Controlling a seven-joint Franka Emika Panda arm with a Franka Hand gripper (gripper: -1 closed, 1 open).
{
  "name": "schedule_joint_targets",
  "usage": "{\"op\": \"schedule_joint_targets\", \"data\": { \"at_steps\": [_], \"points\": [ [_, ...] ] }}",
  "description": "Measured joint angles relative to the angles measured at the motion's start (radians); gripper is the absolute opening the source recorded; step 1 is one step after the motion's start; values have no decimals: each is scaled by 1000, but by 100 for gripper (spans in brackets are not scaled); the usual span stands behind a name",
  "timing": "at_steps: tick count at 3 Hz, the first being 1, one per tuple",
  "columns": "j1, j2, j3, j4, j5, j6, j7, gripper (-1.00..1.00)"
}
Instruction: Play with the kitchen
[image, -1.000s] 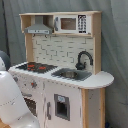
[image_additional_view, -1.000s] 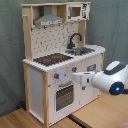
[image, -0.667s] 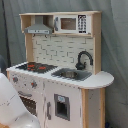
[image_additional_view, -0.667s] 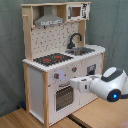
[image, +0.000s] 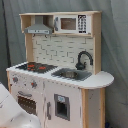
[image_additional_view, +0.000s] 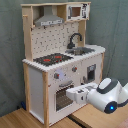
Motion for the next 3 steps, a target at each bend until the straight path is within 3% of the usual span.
{"op": "schedule_joint_targets", "data": {
  "at_steps": [1, 2, 3],
  "points": [
    [-19, -51, -3, 18, -22, 65, 62, 100],
    [-37, -86, -4, 4, -41, 135, 122, 100],
    [-45, -90, -17, -77, -71, 176, 182, 100]
  ]
}}
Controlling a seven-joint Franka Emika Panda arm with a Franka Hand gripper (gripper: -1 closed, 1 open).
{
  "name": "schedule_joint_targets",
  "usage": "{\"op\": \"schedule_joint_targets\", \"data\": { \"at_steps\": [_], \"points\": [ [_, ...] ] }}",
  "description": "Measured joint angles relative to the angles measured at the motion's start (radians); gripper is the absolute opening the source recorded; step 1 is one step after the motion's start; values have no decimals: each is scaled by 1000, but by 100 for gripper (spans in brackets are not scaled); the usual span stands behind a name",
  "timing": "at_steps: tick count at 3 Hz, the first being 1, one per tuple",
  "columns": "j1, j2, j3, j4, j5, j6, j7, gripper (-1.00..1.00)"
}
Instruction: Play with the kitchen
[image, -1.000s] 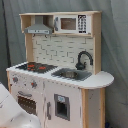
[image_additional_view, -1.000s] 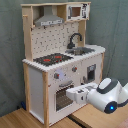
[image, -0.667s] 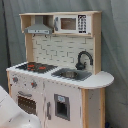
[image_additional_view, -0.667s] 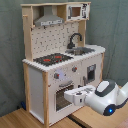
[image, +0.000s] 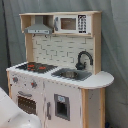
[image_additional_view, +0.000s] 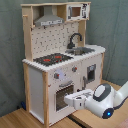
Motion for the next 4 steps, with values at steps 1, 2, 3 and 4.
{"op": "schedule_joint_targets", "data": {
  "at_steps": [1, 2, 3, 4],
  "points": [
    [1, 15, -44, -62, -59, 26, 31, 100],
    [2, 60, -90, -122, -122, 33, 78, 100],
    [2, 95, -108, -163, -166, 33, 149, 100],
    [2, 128, -122, -198, -207, 33, 252, 100]
  ]
}}
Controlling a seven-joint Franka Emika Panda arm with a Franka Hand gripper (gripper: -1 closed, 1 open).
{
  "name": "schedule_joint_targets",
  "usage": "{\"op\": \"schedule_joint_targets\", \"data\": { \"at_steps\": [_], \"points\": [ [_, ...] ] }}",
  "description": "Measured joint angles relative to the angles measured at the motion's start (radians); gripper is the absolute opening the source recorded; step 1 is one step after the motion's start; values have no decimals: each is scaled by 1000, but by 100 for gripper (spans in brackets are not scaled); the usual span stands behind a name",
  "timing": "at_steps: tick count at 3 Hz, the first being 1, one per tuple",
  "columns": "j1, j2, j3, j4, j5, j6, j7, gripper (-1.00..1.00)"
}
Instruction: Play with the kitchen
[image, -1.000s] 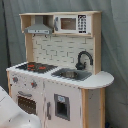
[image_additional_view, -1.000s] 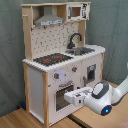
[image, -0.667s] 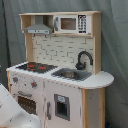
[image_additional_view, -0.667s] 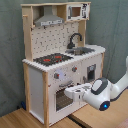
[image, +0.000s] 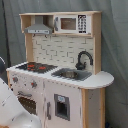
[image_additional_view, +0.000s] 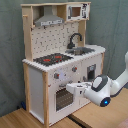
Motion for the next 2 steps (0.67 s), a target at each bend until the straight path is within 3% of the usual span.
{"op": "schedule_joint_targets", "data": {
  "at_steps": [2],
  "points": [
    [-2, 20, -16, -16, -50, 0, 217, 100]
  ]
}}
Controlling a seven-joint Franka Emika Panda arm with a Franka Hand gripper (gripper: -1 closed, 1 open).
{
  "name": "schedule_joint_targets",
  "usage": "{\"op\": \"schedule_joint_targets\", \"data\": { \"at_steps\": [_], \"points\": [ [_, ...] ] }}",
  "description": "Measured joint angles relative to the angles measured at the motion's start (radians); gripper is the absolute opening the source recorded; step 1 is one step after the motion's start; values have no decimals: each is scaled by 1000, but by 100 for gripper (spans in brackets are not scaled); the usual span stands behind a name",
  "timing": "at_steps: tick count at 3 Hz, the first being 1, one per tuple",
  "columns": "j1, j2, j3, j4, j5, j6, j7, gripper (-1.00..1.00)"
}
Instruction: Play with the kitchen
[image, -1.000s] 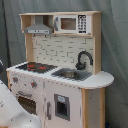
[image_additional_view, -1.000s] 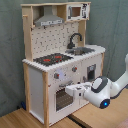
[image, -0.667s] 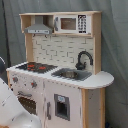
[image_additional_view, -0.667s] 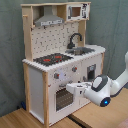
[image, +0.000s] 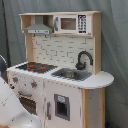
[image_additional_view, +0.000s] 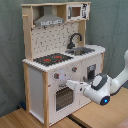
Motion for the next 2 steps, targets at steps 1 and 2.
{"op": "schedule_joint_targets", "data": {
  "at_steps": [1, 2],
  "points": [
    [-1, -7, 0, 0, -2, 0, 109, 100],
    [-3, -18, 0, 0, -7, 0, 221, 100]
  ]
}}
